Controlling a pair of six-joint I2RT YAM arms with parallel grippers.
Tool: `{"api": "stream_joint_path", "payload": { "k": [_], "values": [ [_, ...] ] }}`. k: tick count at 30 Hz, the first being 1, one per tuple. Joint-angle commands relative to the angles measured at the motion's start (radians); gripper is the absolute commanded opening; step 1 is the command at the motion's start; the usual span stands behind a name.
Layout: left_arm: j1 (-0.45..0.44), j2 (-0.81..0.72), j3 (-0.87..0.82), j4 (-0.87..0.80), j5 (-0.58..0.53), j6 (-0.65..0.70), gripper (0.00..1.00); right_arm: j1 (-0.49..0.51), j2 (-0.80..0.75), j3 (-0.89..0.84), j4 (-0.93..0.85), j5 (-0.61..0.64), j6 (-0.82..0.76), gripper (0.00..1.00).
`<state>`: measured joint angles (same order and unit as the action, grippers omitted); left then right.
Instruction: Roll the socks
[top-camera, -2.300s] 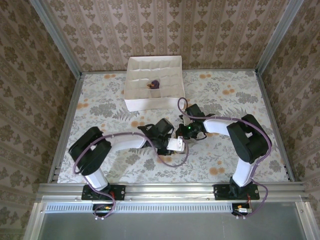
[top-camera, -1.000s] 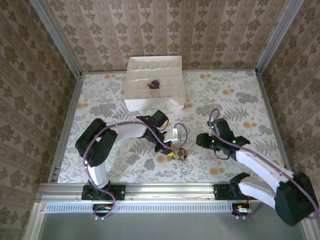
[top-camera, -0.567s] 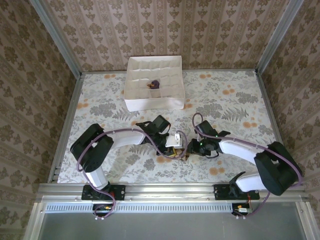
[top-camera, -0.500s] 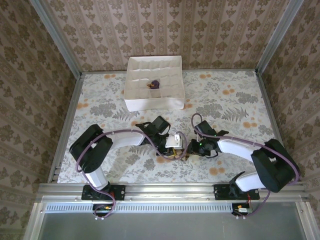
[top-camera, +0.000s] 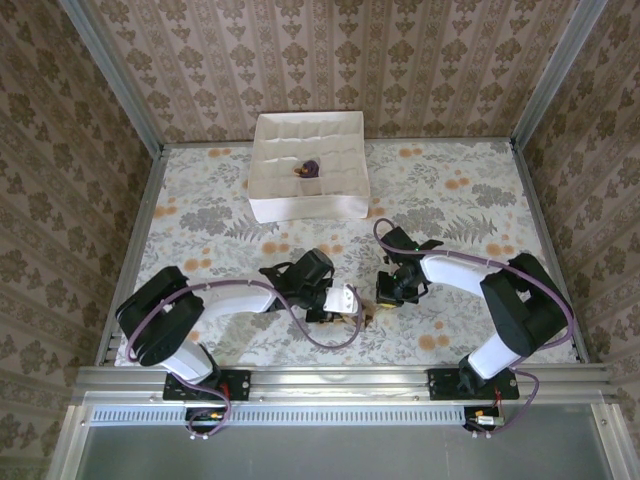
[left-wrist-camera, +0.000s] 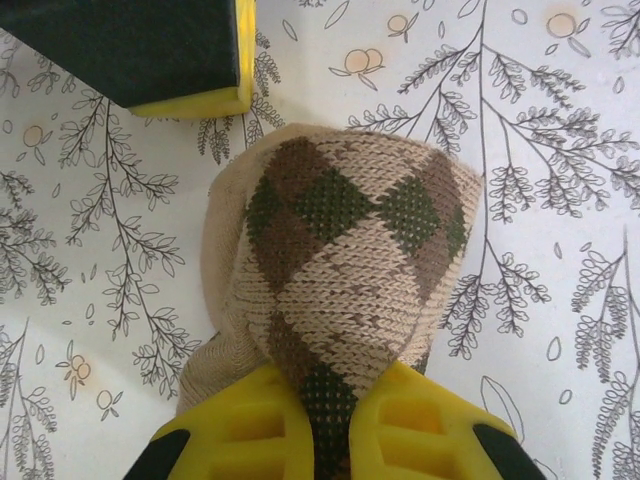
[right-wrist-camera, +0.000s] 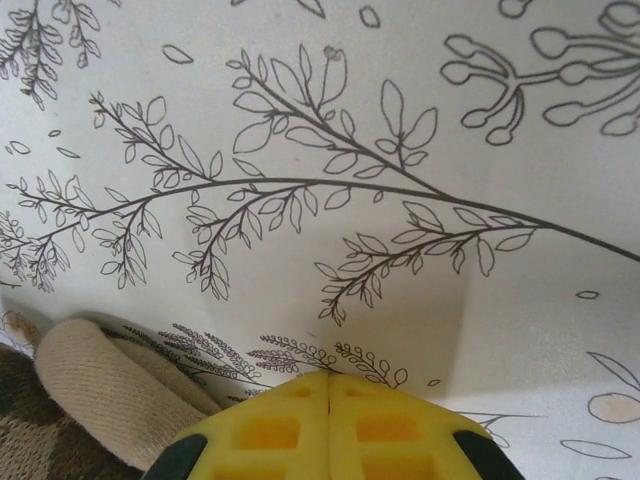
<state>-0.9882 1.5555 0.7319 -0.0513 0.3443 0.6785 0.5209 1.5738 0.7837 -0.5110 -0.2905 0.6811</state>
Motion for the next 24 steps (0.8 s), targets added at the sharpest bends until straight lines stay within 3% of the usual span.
{"api": "stream_joint_path", "payload": {
  "k": [1, 6, 14, 18, 20, 24],
  "values": [
    [-0.003, 0.002, -0.018, 0.001, -0.136, -0.011, 0.00, 0.026, -0.023, -0.050, 0.235, -0.010, -0.010, 0.10],
    [-0.001, 0.011, -0.022, 0.035, -0.174, -0.050, 0.00, 0.038, -0.141, -0.095, 0.221, -0.046, -0.034, 0.35],
    [-0.001, 0.023, -0.018, 0.054, -0.166, -0.060, 0.00, 0.076, 0.015, -0.065, 0.212, -0.092, -0.026, 0.26],
    [-0.001, 0.014, -0.026, 0.036, -0.168, -0.059, 0.00, 0.072, 0.008, -0.040, 0.159, -0.005, -0.007, 0.19],
    [0.000, 0.009, -0.035, 0.037, -0.169, -0.062, 0.00, 0.057, -0.048, -0.054, 0.126, 0.052, -0.001, 0.19],
    [0.002, 0.011, -0.046, 0.045, -0.171, -0.072, 0.00, 0.007, -0.208, -0.117, 0.092, 0.105, 0.017, 0.32]
  ]
}}
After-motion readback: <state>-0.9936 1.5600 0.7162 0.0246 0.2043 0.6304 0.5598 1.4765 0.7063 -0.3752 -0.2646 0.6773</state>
